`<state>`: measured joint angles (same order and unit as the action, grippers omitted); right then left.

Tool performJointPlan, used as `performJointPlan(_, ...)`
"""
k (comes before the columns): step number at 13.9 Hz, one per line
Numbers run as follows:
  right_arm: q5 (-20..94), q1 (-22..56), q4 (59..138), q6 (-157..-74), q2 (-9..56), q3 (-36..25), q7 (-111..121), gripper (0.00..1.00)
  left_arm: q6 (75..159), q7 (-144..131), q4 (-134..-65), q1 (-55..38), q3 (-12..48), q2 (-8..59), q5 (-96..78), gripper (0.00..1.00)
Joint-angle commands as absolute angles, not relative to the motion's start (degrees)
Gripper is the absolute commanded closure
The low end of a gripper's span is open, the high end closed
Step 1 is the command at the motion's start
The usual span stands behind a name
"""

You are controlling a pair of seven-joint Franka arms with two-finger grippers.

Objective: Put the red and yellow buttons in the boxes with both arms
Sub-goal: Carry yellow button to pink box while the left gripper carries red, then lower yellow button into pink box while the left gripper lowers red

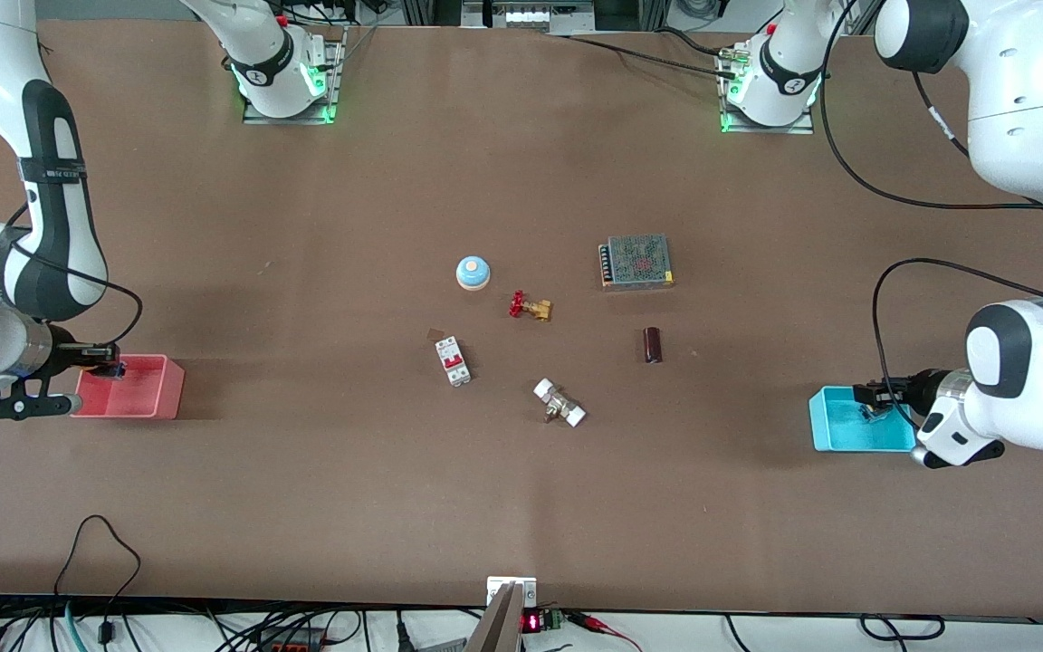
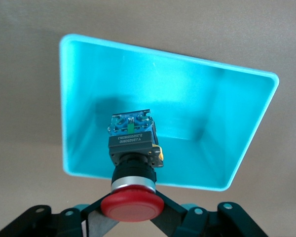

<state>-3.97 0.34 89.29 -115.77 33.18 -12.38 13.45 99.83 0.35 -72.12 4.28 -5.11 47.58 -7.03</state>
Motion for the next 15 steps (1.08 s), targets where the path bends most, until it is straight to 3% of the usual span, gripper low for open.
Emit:
performJointPlan(1,-3.9,-1.3,83.5,-114.2,37.5,-11.6,15.0,0.96,99.7,1.6,-69.9,3.5,-6.1,49.0,-7.3,0.73)
performJointPlan(7,-1.9,-1.8,83.4,-114.2,39.1,-11.4,16.2,0.95,99.8,1.7,-67.7,3.5,-6.1,49.5,-7.3,0.54)
performJointPlan(13,-1.0,-2.4,83.7,-115.0,41.7,-11.4,18.4,0.95,99.8,1.7,-67.4,3.5,-6.1,49.4,-7.3,0.48)
performJointPlan(15,-1.0,-2.5,83.7,-115.9,42.8,-11.4,18.7,0.95,99.7,1.7,-65.7,3.5,-6.1,49.4,-7.3,0.36)
